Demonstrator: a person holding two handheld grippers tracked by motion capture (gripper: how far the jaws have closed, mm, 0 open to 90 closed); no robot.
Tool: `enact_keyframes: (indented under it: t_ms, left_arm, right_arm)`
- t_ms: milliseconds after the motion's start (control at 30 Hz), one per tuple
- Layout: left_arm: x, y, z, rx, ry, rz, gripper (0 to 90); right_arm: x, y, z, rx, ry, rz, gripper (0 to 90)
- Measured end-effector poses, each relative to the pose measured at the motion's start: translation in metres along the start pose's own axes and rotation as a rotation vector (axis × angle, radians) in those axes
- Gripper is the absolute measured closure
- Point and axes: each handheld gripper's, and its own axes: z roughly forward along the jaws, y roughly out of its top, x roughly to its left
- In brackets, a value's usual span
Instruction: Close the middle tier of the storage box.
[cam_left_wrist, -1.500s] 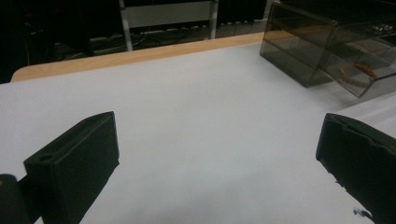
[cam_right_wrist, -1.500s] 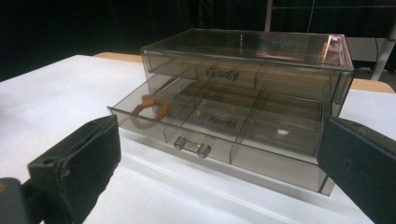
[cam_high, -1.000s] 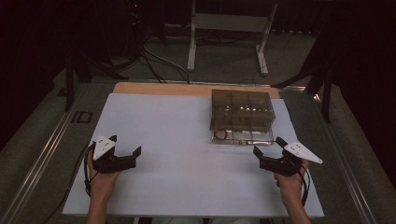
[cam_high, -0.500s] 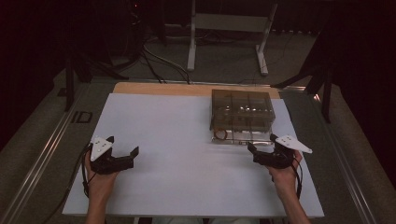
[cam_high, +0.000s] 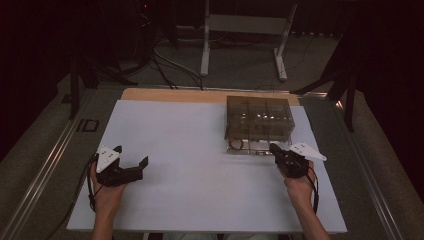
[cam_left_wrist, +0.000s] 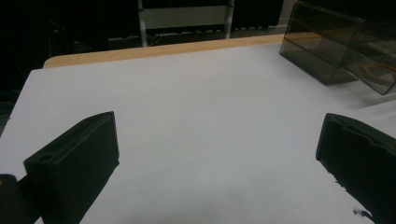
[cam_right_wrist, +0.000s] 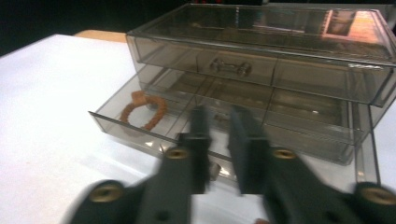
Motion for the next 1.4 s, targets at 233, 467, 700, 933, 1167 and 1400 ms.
enact_keyframes:
  t_ms: [233, 467, 700, 933, 1167, 1400]
  left_arm:
    - [0.0, 0.0, 0.0, -0.005, 0.004, -0.001, 0.9]
    - [0.0, 0.0, -0.001, -0.012, 0.006, 0.0, 0.9]
    - [0.0, 0.0, -0.001, -0.012, 0.006, -0.001, 0.9]
    - [0.0, 0.0, 0.0, -0.013, 0.005, -0.001, 0.9]
    - [0.0, 0.0, -0.001, -0.013, 0.006, -0.001, 0.9]
    - [0.0, 0.0, 0.0, -0.012, 0.007, 0.0, 0.9]
  right_arm:
    - [0.001, -0.002, 0.007, 0.017, -0.017, -0.015, 90.0]
    - [0.001, -0.006, 0.014, 0.037, -0.027, -0.019, 90.0]
    - [0.001, -0.014, 0.02, 0.061, -0.036, -0.021, 90.0]
    - [0.002, -0.018, 0.022, 0.082, -0.047, -0.026, 90.0]
    - [0.002, -0.022, 0.021, 0.094, -0.056, -0.022, 90.0]
    - [0.001, -0.029, 0.02, 0.112, -0.057, -0.004, 90.0]
